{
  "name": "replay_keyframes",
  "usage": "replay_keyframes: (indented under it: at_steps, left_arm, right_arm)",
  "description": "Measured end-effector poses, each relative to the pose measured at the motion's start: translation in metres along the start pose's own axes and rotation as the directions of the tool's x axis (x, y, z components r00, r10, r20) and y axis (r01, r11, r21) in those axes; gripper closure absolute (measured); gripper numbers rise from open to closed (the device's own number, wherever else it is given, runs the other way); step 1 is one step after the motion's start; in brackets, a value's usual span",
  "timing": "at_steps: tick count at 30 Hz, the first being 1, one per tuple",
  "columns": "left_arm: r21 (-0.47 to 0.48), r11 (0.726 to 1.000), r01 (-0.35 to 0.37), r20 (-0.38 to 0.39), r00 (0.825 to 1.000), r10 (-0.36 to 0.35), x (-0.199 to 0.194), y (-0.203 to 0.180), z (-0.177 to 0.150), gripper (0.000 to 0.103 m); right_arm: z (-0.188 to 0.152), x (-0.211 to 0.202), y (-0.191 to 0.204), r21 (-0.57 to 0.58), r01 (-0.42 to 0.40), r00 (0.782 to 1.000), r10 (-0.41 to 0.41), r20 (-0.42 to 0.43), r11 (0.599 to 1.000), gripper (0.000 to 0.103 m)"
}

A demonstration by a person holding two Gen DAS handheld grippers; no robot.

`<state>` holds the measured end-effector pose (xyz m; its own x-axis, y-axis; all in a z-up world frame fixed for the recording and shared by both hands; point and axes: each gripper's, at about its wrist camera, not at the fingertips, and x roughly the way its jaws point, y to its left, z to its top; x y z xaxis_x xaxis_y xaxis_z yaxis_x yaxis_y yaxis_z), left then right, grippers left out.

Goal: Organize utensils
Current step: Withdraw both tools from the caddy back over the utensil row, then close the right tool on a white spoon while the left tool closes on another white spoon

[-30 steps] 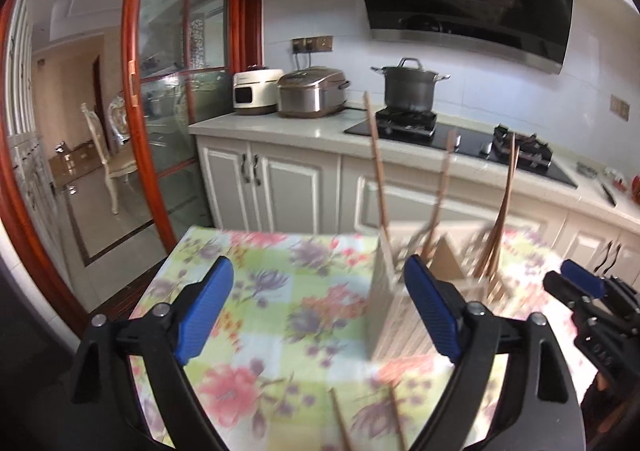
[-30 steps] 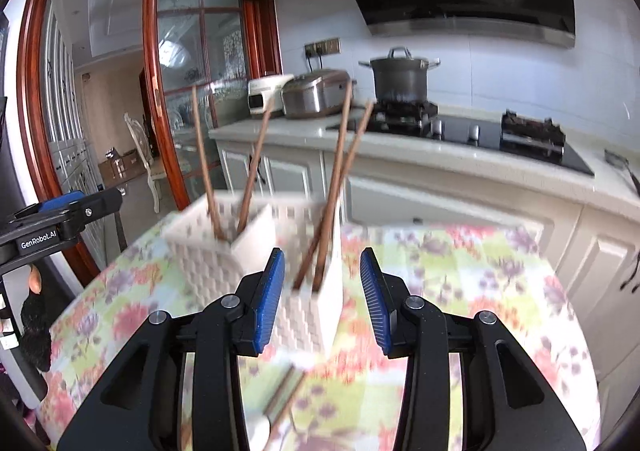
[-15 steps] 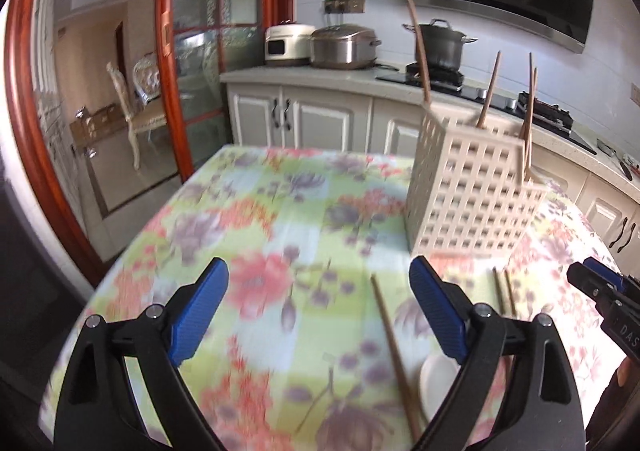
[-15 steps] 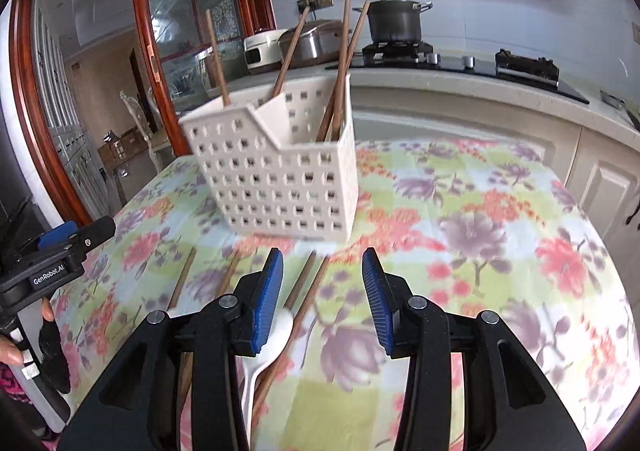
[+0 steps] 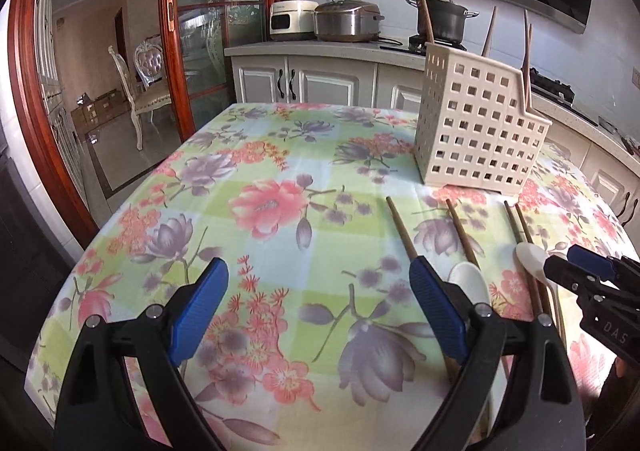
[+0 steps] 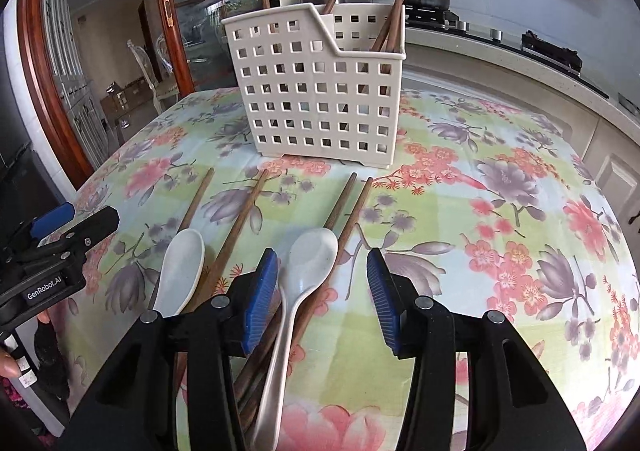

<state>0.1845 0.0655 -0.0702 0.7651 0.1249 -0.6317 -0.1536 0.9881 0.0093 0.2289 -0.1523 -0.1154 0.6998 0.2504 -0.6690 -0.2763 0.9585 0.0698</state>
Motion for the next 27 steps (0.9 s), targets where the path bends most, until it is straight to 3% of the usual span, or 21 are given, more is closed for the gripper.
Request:
replay_keyframes:
  at_steps: [15,20,27]
  left_arm:
    - [0.068,0.995,0.079,-0.037,0.996,-0.077,-0.008,-0.021,-0.009,0.014]
    - [0.094,0.992,0.088,-0.052,0.995,-0.083,-0.008,-0.031,-0.012,0.014]
    - [0.113,0.984,0.136,-0.099,0.987,-0.125,-0.003,-0.045,-0.016,0.015]
  right_arm:
    - [0.005,0.023,0.017,-0.061,0.067,0.994,-0.071,-0.077,0.996,0.058]
    - [0.005,0.019,0.013,-0.053,0.058,0.996,-0.062,-0.063,0.997,0.074]
    - [0.002,0.008,-0.011,0.036,0.019,0.999,-0.018,-0.037,0.999,0.079]
